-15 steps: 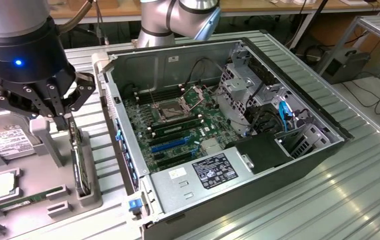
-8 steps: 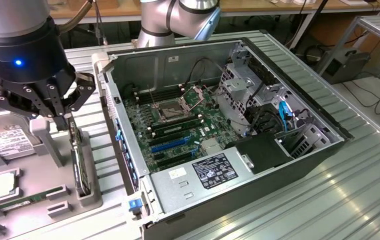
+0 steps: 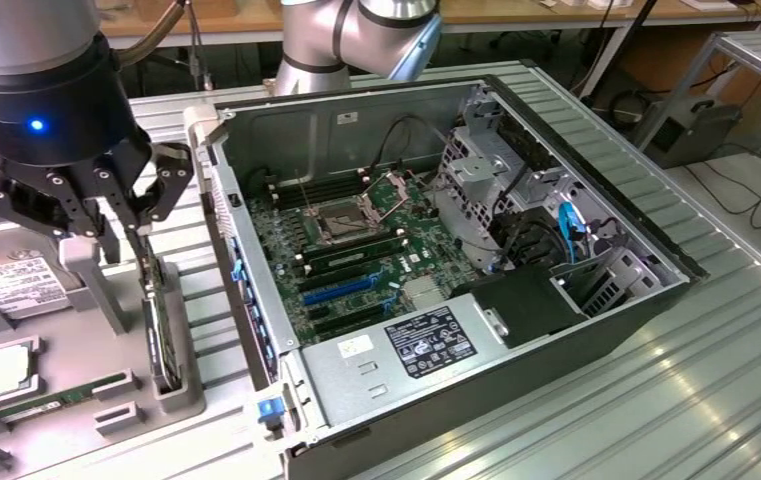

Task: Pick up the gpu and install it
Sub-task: 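Pick up the gpu and move the gpu toward the slot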

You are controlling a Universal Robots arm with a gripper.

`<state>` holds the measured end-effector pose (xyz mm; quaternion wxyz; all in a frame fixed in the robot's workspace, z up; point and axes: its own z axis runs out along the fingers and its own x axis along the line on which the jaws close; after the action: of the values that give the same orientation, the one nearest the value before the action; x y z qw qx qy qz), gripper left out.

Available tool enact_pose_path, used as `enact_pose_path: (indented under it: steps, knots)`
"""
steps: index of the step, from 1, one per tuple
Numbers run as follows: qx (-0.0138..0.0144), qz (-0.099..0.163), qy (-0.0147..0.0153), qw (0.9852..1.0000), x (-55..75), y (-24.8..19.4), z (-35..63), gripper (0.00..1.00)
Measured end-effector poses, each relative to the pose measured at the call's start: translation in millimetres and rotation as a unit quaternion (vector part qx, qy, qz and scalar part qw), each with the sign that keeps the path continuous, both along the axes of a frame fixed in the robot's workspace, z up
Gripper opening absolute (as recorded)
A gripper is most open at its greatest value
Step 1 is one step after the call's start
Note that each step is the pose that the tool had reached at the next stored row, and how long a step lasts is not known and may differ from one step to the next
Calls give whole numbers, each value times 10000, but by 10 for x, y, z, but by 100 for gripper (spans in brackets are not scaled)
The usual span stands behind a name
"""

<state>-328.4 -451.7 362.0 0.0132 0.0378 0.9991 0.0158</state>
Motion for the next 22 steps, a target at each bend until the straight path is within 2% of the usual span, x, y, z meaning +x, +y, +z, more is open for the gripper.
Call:
enact_pose_path:
  steps: [2, 4, 5, 14, 22]
  knots:
    - [0, 0, 0, 10000, 0, 0, 0, 36]
    - [0, 0, 0, 10000, 0, 0, 0, 36]
    - [0, 0, 0, 10000, 0, 0, 0, 42]
    - [0, -9, -1, 10000, -9, 0, -142, 42]
    - [0, -92, -1, 10000, -29, -1, -353, 42]
